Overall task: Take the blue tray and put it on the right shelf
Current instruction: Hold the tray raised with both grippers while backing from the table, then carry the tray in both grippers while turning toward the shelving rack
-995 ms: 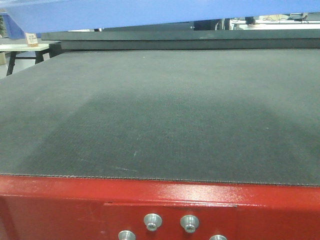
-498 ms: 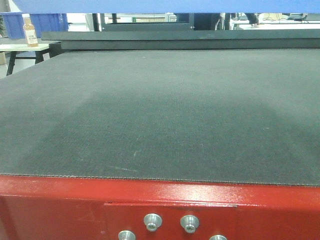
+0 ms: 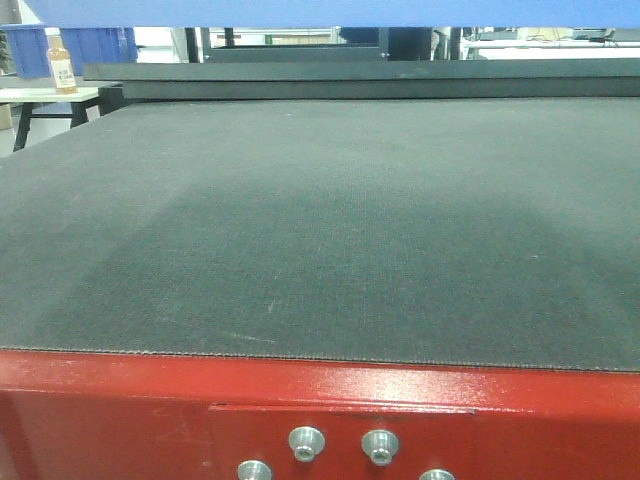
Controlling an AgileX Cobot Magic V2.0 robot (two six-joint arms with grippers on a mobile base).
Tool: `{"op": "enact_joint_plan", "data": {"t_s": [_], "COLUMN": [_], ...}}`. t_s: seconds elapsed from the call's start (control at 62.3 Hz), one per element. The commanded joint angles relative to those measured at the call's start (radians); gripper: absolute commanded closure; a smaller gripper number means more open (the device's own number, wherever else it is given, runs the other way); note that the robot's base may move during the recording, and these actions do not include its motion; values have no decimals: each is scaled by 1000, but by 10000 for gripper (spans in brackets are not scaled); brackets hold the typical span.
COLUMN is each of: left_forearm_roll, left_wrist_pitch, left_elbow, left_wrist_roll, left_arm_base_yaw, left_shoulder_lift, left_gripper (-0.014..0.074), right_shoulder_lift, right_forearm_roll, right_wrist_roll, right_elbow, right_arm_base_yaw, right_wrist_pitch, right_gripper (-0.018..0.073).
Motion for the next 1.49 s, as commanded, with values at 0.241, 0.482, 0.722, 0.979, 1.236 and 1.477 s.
{"op": "enact_joint_plan", "data": {"t_s": [0.241, 0.482, 0.722, 0.979, 1.236, 1.477], "left_forearm_roll": [26, 25, 20, 17, 16, 16], "left_wrist_pitch": [101, 101, 101, 101, 101, 101], "left_elbow": [-33, -33, -33, -33, -33, -33], "left_wrist_roll": [27, 27, 27, 27, 27, 27], "left_arm_base_yaw": [-10, -10, -10, -10, -10, -10], "left_shoulder_lift": [-40, -40, -40, -40, -40, -40], "left_gripper": [645, 645, 645, 645, 645, 645], "right_shoulder_lift": [-28, -28, -28, -28, -28, -28], "right_forearm_roll": [-44, -44, -44, -44, -44, -44], "right_wrist_roll": [-31, -31, -31, -31, -31, -31], "right_elbow": [-30, -30, -30, -30, -30, -30], "right_arm_base_yaw": [-4, -4, -4, -4, -4, -4], "right_wrist_pitch": [-56, -56, -56, -56, -56, -56], "right_gripper": [503, 503, 503, 503, 503, 503]}}
